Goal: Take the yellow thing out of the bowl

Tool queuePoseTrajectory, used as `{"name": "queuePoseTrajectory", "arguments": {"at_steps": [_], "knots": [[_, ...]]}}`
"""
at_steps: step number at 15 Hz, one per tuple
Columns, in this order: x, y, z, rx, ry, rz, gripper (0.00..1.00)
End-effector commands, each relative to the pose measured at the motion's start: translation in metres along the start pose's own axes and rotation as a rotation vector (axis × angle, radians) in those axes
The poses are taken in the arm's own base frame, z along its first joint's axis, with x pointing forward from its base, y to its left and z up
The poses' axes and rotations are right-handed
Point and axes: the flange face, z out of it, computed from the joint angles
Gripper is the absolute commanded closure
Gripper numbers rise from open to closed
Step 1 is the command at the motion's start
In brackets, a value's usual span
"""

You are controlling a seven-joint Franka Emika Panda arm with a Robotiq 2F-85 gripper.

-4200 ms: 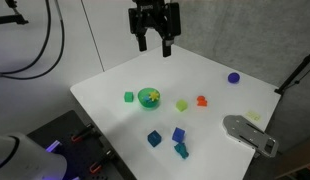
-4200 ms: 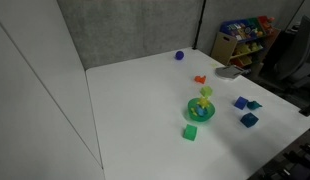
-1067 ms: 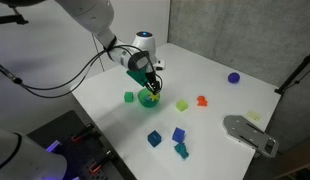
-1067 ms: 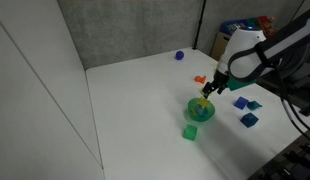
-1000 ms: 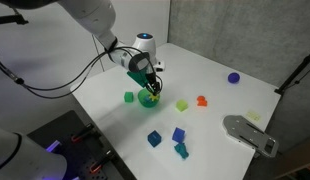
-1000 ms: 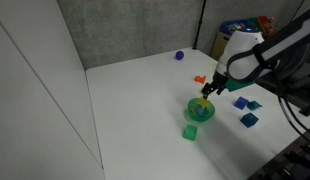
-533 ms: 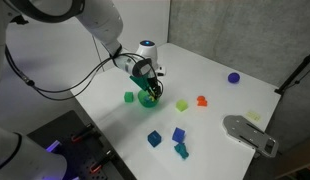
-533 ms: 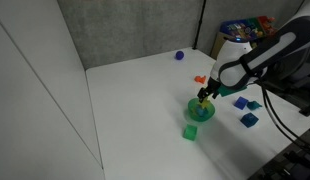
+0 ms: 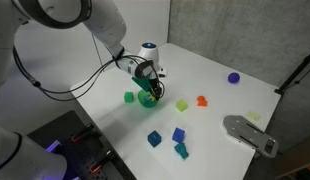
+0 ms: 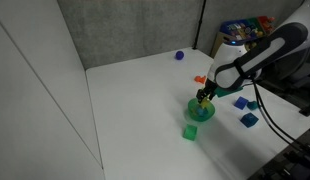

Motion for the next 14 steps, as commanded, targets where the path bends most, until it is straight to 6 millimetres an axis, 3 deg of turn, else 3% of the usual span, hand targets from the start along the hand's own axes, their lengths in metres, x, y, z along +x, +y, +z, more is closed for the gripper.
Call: {"name": "queuePoseTrajectory", "arguments": {"at_steps": [1,5,11,14], "knots": [[0.007,-0.001,0.002,-0.010,0.005,0.023,0.53],[0.004,-0.002,-0.008,-0.006,-0.012,0.018,0.79],[0.009,0.010,-0.051,0.019,-0.032,0.030,0.85],[0.017,0.031,-0.081,0.012,-0.007,0.052,0.86]]}}
